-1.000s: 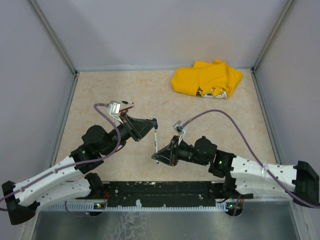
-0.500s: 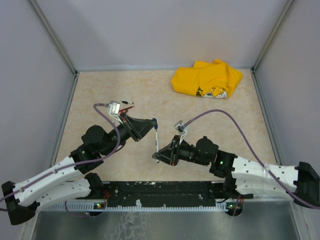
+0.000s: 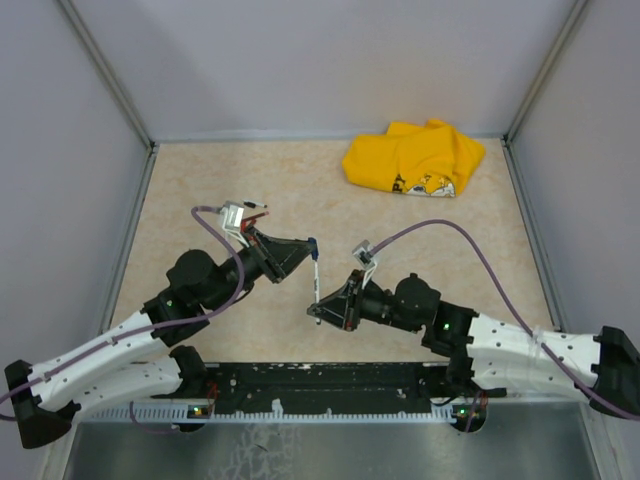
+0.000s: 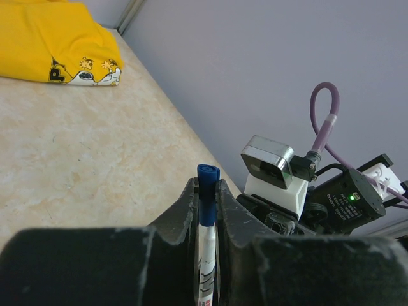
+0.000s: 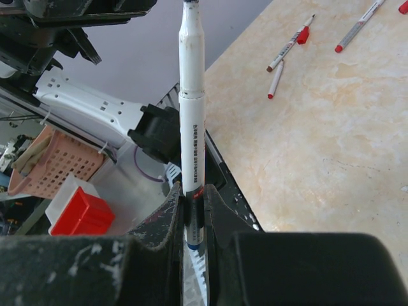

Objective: Insert the pens into the pen caps
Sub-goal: Insert the pen cap onto the pen.

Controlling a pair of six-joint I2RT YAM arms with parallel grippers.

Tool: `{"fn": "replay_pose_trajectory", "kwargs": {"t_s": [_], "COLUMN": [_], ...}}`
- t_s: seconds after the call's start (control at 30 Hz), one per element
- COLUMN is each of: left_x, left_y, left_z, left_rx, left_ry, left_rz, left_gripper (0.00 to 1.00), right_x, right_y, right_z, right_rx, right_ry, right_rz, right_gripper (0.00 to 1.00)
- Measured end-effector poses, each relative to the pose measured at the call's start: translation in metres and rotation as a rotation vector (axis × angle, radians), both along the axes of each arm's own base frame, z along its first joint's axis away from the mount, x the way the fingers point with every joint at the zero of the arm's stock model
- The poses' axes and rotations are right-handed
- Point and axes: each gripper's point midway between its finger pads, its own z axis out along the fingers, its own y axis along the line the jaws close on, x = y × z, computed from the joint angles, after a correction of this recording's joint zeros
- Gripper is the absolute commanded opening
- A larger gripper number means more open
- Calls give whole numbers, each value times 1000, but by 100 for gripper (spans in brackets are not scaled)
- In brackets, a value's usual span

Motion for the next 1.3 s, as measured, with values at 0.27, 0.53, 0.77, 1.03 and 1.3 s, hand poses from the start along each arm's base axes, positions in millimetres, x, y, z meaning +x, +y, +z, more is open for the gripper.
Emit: {"fn": "replay_pose_trajectory", "kwargs": {"t_s": [0.27,0.53,0.77,1.03,1.3], "left_x": [-2,-5,-6,-6,-7], "left_y": [-2,-6,-9,-9,-9], "left_z": [0,-3,-5,-5,-8], "left_rx": [2,12,17,19,30], "left_ry": [-1,1,2,-1,-2], "left_rz": [-16,-40,-56,-60,-65], "left_gripper": [9,8,8,8,8], "right_x": [2,5,7,7,7], "right_y": [-4,-6,-7,-10,-11], "right_z": [-2,-5,-10,-9,-11], "right_rx": [-6,-20,-43,-49,-61], "right_ry": [1,1,-11,-19,-22], "right_rz": [-21,-41,-46,-51,-52], "right_gripper": [0,0,0,0,0]}}
